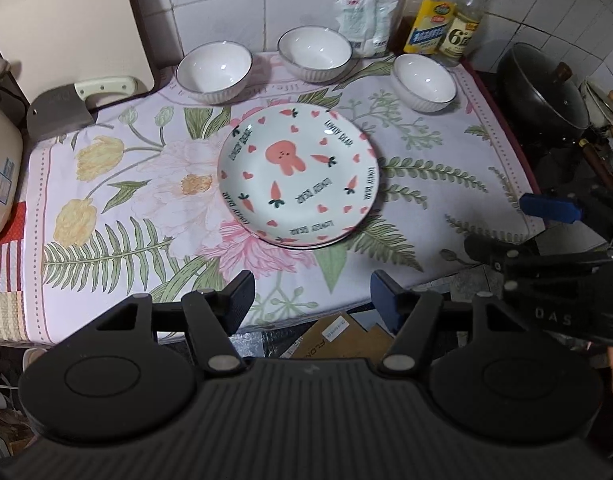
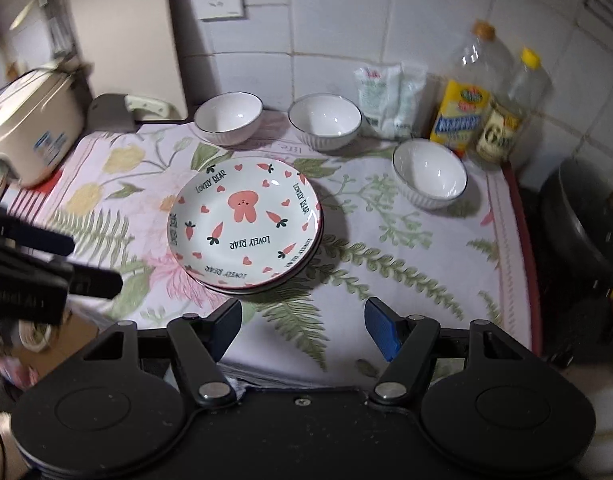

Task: Organize plates and bowls
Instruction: 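Move both grippers to the white ribbed bowl beside the bottles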

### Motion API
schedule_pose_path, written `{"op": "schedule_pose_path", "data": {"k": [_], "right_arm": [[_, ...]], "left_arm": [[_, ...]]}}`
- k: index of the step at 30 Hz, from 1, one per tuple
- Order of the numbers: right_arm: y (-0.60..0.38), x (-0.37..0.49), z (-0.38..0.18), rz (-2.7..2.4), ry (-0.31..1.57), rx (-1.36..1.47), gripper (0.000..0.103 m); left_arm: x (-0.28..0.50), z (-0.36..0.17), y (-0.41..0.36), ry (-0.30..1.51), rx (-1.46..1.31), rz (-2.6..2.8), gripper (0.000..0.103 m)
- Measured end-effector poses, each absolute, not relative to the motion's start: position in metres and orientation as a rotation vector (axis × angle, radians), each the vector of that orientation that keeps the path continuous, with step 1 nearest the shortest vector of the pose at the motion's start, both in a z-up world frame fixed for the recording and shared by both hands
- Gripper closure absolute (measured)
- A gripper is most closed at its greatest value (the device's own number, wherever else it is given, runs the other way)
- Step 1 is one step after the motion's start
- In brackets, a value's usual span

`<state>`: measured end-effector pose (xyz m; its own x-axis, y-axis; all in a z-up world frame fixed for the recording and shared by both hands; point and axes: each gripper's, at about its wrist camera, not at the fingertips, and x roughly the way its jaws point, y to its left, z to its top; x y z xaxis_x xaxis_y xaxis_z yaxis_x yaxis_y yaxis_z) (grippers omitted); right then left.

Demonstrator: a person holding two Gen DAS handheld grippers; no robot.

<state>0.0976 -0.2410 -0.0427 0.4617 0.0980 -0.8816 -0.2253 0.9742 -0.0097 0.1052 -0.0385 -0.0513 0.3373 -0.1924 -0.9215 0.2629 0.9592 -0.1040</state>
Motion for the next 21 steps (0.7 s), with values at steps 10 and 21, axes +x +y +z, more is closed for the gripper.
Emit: {"op": "schedule_pose_path", "data": {"k": [10, 21], "right_arm": [[-0.29, 0.079, -0.01, 0.261, 0.985, -0.197, 0.031], [-0.357, 0.07, 0.012, 0.281, 0.798, -0.176, 0.031]], "left_arm": [[0.075, -0.027, -0.085, 1.125, 0.12, -0.265, 0.031], [0.082, -0.007, -0.133, 1.067, 0.118, -0.291, 0.025]]}}
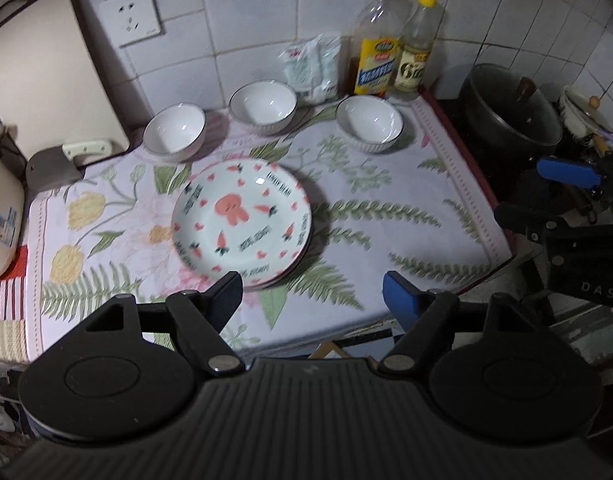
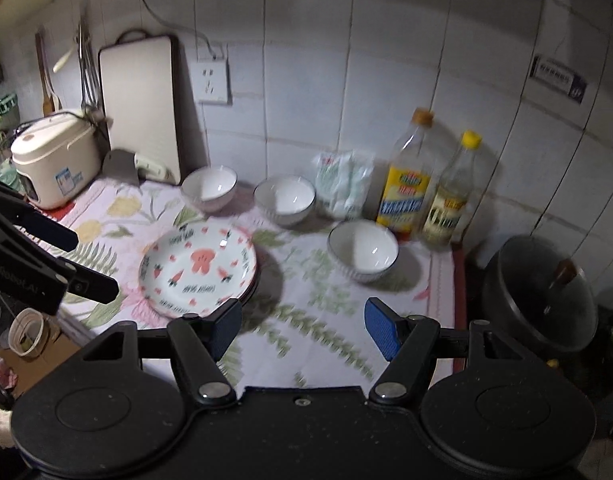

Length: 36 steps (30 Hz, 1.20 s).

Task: Organize plates and bowls
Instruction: 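Move both grippers to the white ribbed bowl beside the bottles, then grasp the white bowl rim with both grippers and lift it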

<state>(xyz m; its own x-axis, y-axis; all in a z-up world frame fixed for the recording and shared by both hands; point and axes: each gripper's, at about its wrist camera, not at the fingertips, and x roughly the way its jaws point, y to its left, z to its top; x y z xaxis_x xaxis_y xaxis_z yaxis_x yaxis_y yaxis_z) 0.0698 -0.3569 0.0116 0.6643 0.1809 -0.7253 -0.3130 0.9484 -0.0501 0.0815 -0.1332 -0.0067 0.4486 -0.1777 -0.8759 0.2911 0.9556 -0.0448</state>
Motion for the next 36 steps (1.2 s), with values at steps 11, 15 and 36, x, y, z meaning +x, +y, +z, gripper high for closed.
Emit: {"op": "schedule_pose_path", "data": {"k": [11, 15, 36], "right_arm": [[-0.403, 0.108, 0.001, 0.283, 0.712, -0.13, 0.031], [-0.412, 0.129, -0.018, 0.262, 0.722, -0.087, 0.031], [-0.44, 0.237, -0.151, 0.101, 0.683, 0.179, 0.032]], "left_arm": [[0.124, -0.015, -0.169, 1.024, 0.091, -0.24, 0.023], [0.147, -0.033, -0.179, 1.047, 0.035, -0.242, 0.023], [0.262, -0.148, -0.211, 0.981, -0.109, -0.23, 0.026]]}}
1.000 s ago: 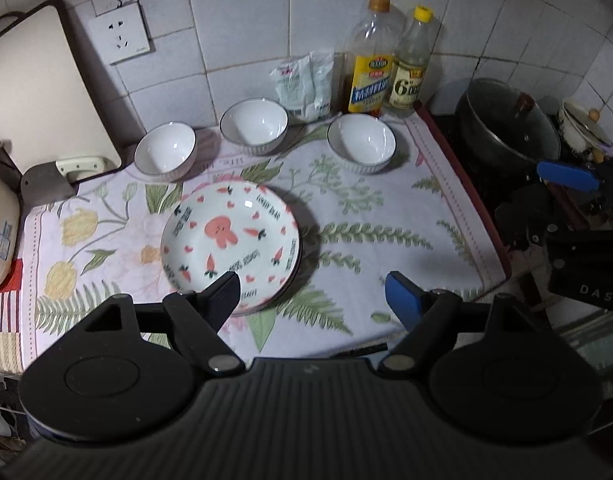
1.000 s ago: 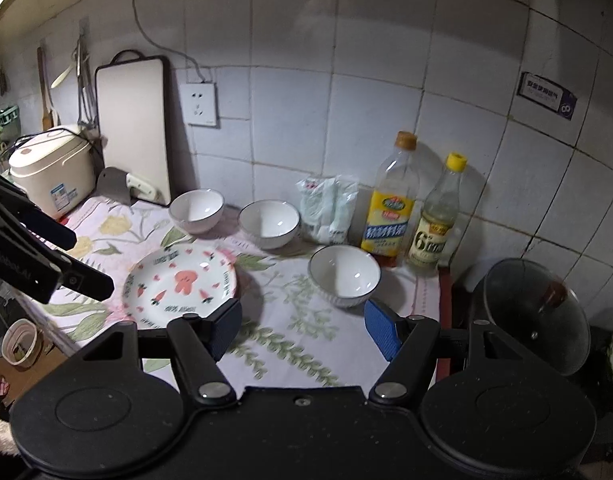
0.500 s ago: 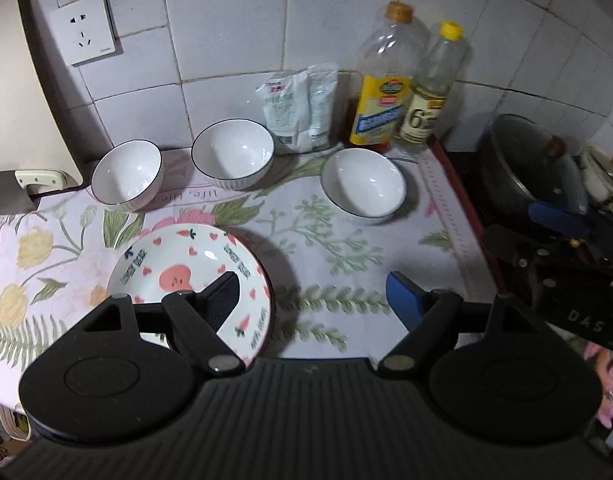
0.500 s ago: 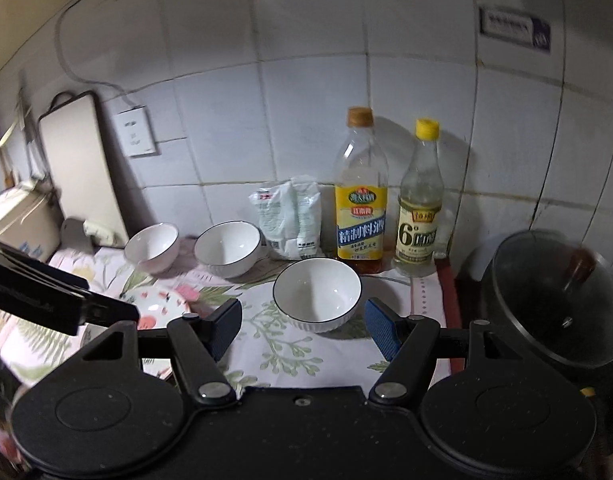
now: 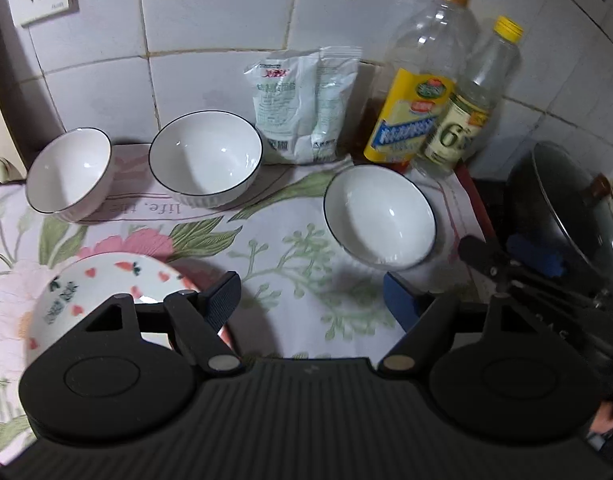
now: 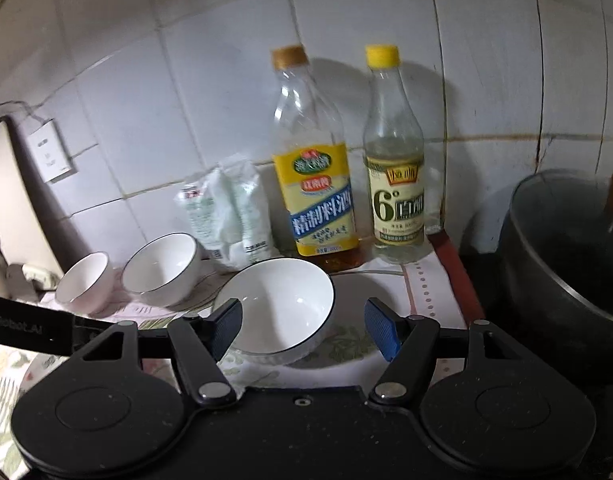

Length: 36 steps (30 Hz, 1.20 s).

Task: Organize plates and bowls
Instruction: 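Grasp the white bowl rim with both grippers and lift it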

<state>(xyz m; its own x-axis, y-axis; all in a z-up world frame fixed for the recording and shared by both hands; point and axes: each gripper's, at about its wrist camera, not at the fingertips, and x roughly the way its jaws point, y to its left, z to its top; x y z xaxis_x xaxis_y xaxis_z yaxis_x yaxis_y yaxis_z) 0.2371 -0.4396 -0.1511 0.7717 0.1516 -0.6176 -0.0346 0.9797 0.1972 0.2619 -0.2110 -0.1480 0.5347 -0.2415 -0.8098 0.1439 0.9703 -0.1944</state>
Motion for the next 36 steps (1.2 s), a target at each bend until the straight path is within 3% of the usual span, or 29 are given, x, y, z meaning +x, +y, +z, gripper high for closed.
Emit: {"op": "schedule_pose_path", "data": {"k": [3, 12, 14, 16, 17, 19, 21, 25, 36], "right_arm": [[-0.448, 0.254, -0.165, 0.09, 0.725, 0.233, 0.04], [-0.459, 0.286, -0.195, 0.114, 0.804, 0.315, 0.042], [-0.46, 0.291, -0.202, 0.112, 0.82, 0.323, 0.047], [-0.462, 0.296, -0.21, 0.105, 0.846, 0.341, 0.056], [-0.463, 0.298, -0.214, 0.105, 0.863, 0.356, 0.065], [-0.466, 0.301, -0.218, 0.124, 0.888, 0.407, 0.079], [-0.467, 0.303, -0.219, 0.125, 0.901, 0.445, 0.079], [-0.463, 0.308, -0.215, 0.112, 0.94, 0.426, 0.081], [-0.447, 0.3, -0.193, 0.098, 0.982, 0.326, 0.081]], "left_arm": [[0.273, -0.159, -0.218, 0.97, -0.107, -0.196, 0.027], [0.305, -0.197, -0.229, 1.0, -0.186, -0.145, 0.032], [0.31, -0.205, -0.235, 1.018, -0.186, -0.141, 0.039], [0.315, -0.213, -0.239, 1.044, -0.214, -0.183, 0.048], [0.316, -0.217, -0.24, 1.054, -0.234, -0.203, 0.054], [0.317, -0.221, -0.241, 1.056, -0.267, -0.2, 0.058], [0.318, -0.222, -0.245, 1.054, -0.26, -0.205, 0.062], [0.32, -0.22, -0.251, 1.052, -0.253, -0.227, 0.082], [0.302, -0.209, -0.253, 1.037, -0.194, -0.207, 0.084]]}}
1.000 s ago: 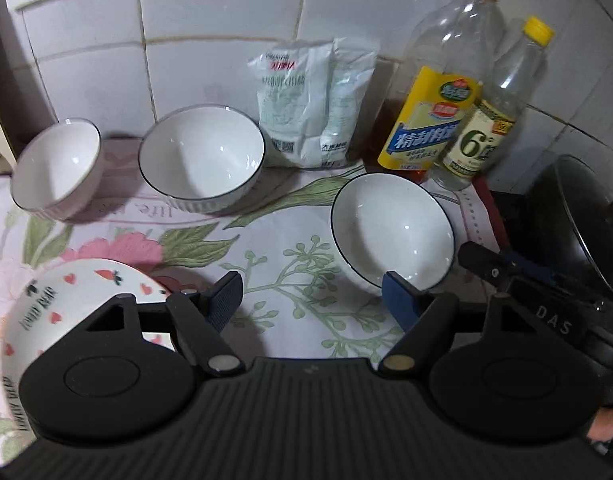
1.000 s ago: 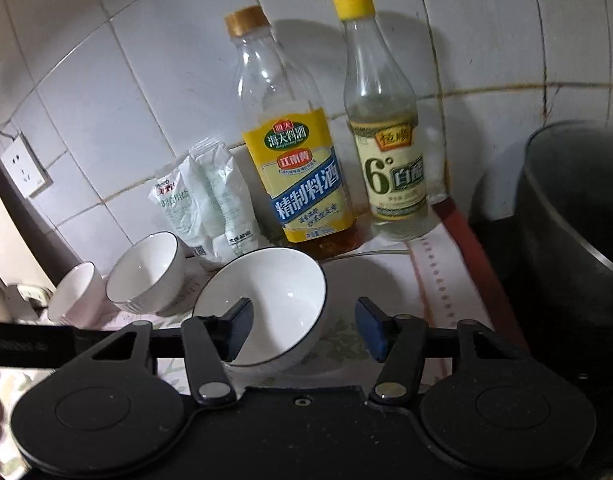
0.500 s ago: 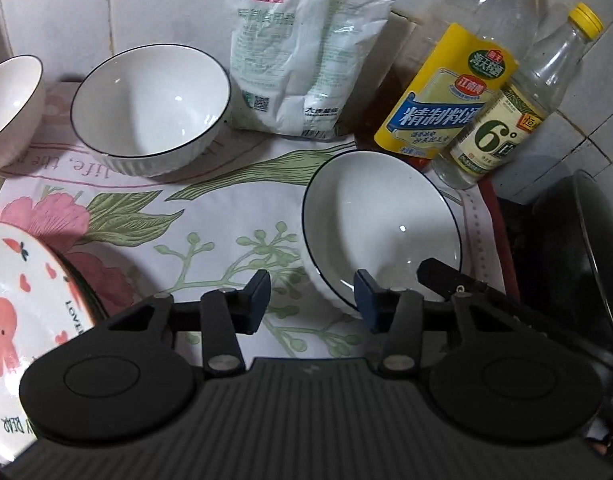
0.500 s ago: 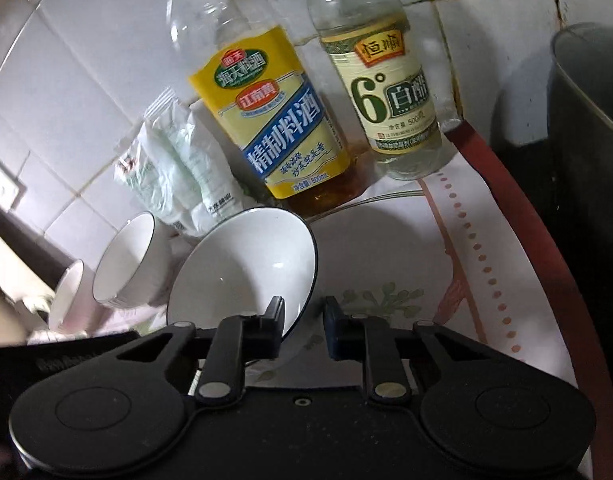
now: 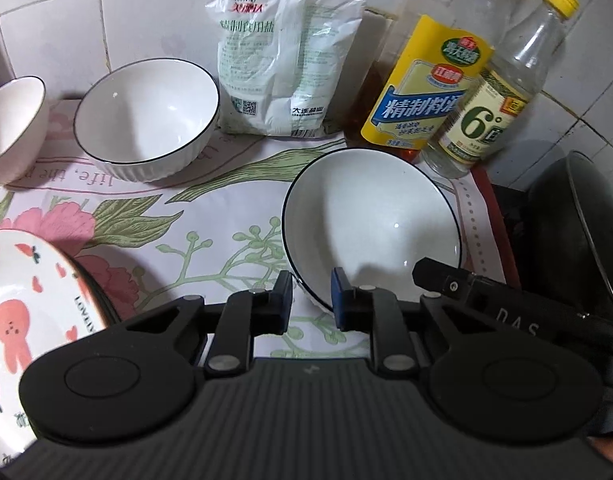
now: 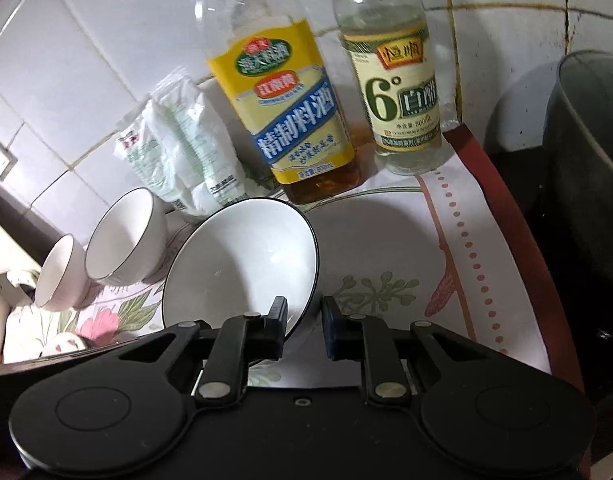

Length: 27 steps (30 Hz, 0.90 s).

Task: Organize plates and bowls
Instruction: 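Grasp the white bowl rim with both grippers and lift it, then carry the white bowl beside the plate stack, set it down, open grippers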

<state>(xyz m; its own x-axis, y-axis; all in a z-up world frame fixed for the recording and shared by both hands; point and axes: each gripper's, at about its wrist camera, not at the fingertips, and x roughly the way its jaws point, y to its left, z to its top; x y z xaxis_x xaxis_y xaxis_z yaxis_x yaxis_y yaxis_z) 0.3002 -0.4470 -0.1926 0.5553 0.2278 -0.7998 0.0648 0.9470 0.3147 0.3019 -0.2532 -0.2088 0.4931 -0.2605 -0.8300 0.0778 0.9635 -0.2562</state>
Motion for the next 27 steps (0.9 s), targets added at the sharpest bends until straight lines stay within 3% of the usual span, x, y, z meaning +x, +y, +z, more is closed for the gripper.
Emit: {"op": "schedule_pose_path", "data": {"k": [15, 27], "right_arm": [[-0.433, 0.228, -0.124, 0.091, 0.983, 0.287, 0.081], [-0.417, 0.183, -0.117, 0.108, 0.974, 0.263, 0.081]], "left_arm": [[0.228, -0.142, -0.24, 1.028, -0.11, -0.267, 0.085], [0.186, -0.148, -0.224, 1.06, -0.123, -0.251, 0.084]]}}
